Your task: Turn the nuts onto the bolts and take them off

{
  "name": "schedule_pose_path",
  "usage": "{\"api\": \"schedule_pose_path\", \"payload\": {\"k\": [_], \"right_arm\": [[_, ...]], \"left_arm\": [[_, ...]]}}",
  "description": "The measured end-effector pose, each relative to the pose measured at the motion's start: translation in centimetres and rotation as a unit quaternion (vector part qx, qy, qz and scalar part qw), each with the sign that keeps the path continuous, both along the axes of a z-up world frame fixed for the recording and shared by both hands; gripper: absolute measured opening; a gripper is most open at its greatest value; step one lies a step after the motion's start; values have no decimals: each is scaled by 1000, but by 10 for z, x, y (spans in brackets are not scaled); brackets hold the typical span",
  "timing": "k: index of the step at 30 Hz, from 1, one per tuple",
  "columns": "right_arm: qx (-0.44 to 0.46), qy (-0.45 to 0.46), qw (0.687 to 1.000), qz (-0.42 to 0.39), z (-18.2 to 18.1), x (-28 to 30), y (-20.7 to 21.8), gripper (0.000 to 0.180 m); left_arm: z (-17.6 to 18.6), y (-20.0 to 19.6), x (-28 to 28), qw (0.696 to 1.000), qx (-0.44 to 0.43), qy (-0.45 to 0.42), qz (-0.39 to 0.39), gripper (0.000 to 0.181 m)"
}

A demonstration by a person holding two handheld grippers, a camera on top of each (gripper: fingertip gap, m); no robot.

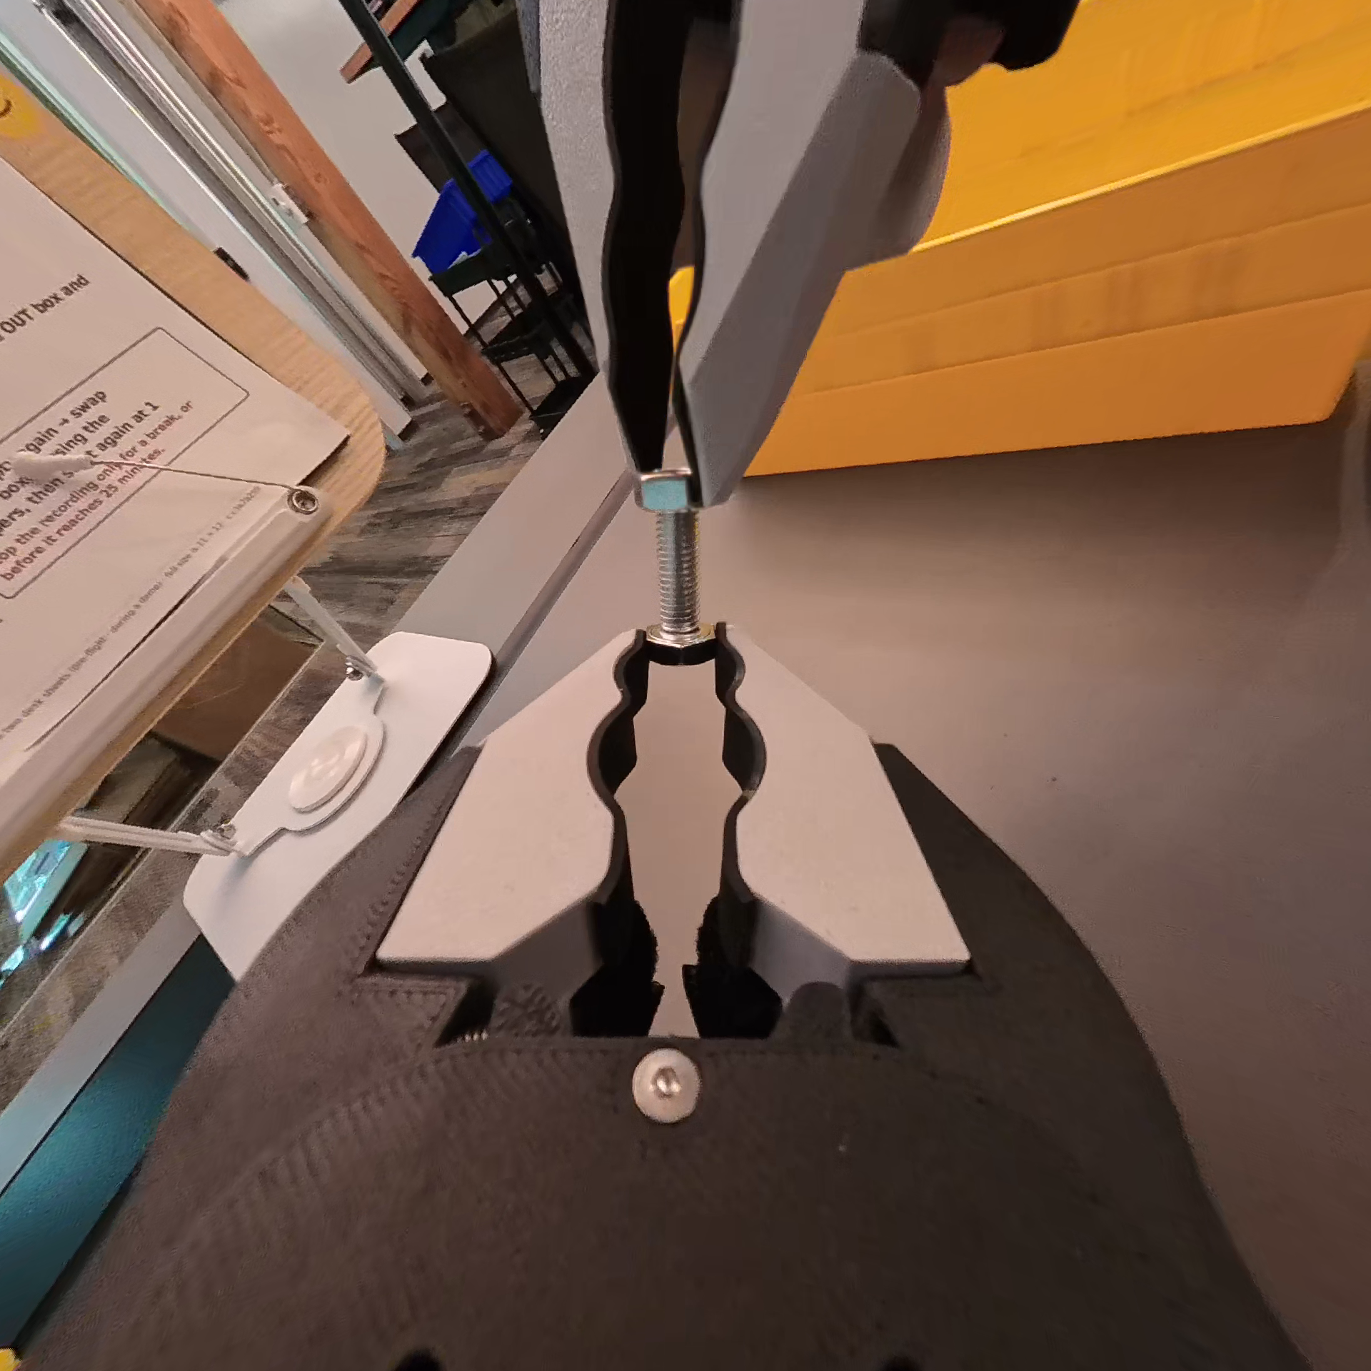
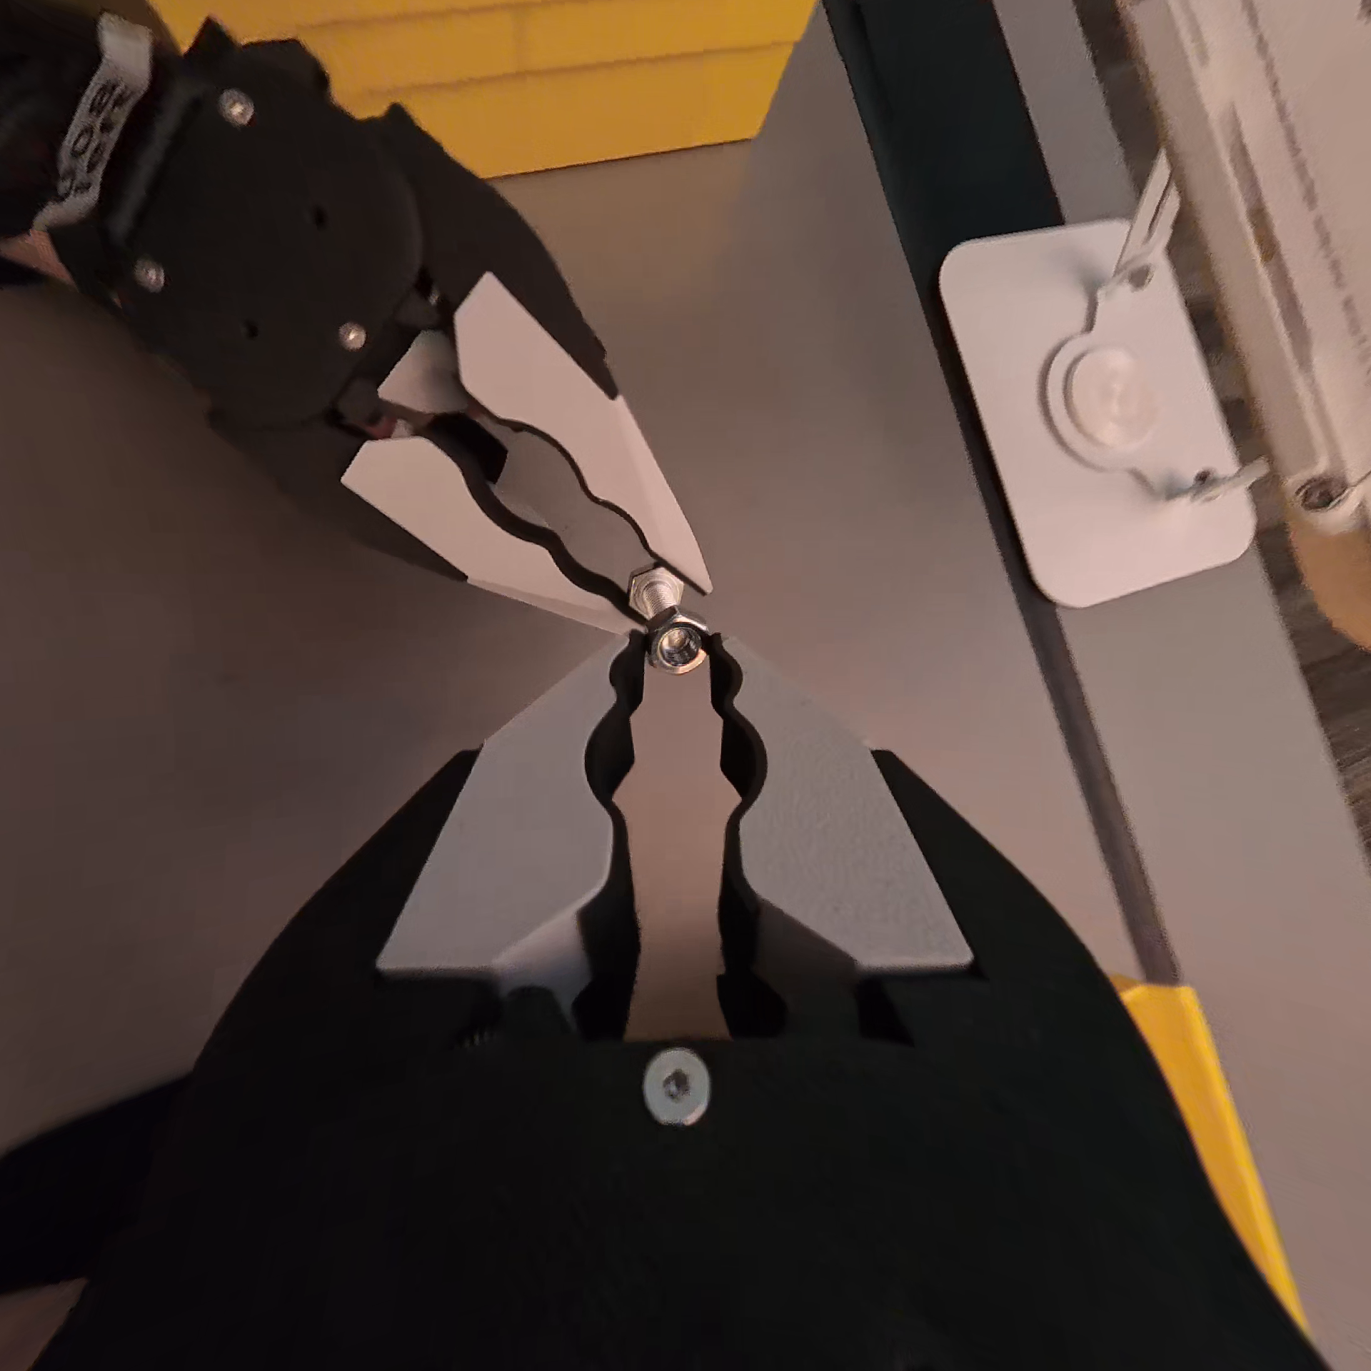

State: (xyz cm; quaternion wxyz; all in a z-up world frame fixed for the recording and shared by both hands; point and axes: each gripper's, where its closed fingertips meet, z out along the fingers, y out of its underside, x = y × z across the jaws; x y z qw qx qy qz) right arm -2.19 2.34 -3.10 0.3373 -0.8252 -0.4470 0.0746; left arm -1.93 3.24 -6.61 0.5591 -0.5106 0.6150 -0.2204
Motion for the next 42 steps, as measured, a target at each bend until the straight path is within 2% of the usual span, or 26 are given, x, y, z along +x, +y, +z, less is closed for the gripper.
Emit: {"api": "schedule_pose_path", "payload": {"k": [3,6,8,12,16,19,24,36,42], "right_arm": [[-42,25,998,-37,-3,1,0,16],[-54,37,997,-39,-3,1,-2,16],[-45,29,998,-19,-2,0,-4,21],[14,5,999,34,10,3,-12,42],[70,-42,989,121,10,9,-29,47],[124,-68,972,185,9,4,-36,40],[148,-63,965,208,15,-2,-40,33],[106,-55,973,199,7,0,-43,17],[57,-23,988,145,6,1,-34,16]], "left_arm": [[-3,0,1,1000,0,6,0,16],[-3,-1,1,1000,-1,5,-4,16],[-2,-3,2,1000,-6,2,-11,16],[-1,-10,3,999,-40,-9,-36,16],[-1,-28,7,989,-112,-20,-99,16],[1,-39,9,974,-179,-32,-137,16],[8,-51,7,954,-231,-46,-186,16],[7,-60,7,956,-207,-37,-206,16],[7,-49,6,969,-171,-37,-172,16]]}}
